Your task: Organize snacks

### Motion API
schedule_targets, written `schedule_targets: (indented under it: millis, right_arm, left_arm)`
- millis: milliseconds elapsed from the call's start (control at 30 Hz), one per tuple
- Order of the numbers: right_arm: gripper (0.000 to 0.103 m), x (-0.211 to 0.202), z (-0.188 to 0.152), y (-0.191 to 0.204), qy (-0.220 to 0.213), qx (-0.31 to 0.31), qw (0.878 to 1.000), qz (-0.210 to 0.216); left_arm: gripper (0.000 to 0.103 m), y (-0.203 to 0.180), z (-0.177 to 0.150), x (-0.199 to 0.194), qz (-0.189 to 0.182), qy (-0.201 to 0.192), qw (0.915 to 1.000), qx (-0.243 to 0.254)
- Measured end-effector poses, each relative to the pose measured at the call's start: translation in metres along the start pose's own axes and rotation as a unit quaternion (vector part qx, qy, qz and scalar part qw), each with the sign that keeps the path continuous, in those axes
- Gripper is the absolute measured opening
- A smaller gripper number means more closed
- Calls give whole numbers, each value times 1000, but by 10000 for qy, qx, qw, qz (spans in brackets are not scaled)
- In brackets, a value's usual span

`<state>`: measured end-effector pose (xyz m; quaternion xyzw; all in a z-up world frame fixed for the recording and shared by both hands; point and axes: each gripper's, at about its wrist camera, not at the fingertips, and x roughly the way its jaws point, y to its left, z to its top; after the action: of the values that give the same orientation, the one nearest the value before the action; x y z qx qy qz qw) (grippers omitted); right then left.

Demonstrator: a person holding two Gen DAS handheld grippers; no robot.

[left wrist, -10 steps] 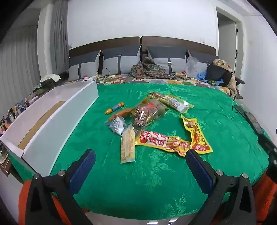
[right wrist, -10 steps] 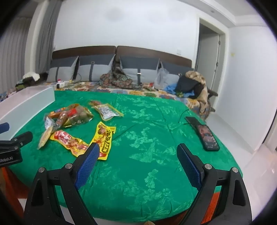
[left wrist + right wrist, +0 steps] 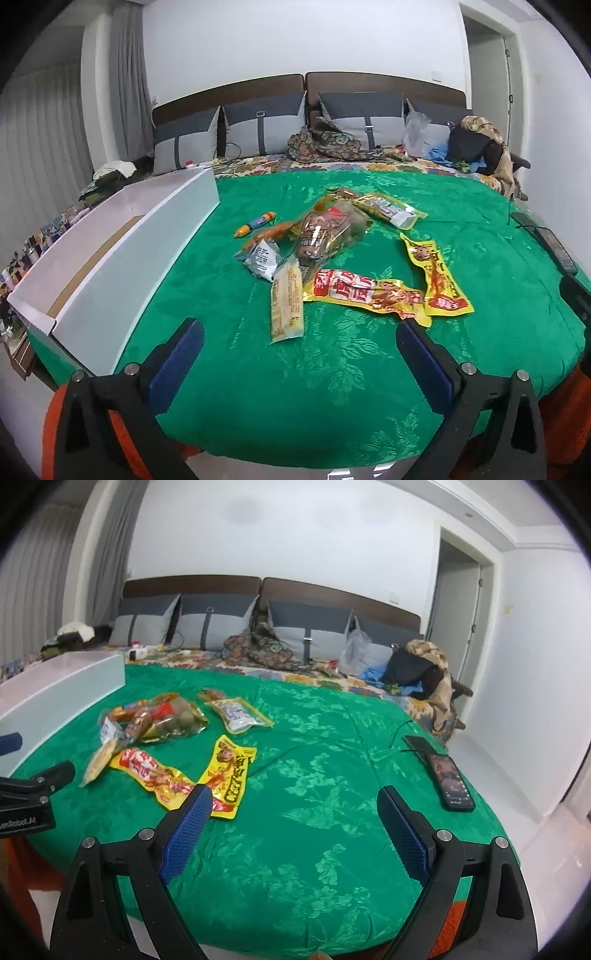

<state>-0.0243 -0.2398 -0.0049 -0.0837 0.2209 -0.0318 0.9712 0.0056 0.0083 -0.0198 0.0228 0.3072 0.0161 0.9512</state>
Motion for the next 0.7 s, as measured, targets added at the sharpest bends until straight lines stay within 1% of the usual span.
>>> schedule_targets:
  millis: [200,300,700]
  right_arm:
    - [93,-2,-3,10,-102,-192,9997,57]
    - [93,-1,2,18,-94,-249,9996,54]
    - [93,-2,2,22,-127,-305,9994,82]
  left_arm:
    - [103,11,2,0,95,7,9999,-98]
    - [103,8,-1,5,130,45,9999,-76]
    - [103,4,-3,2,147,-7,9999,54]
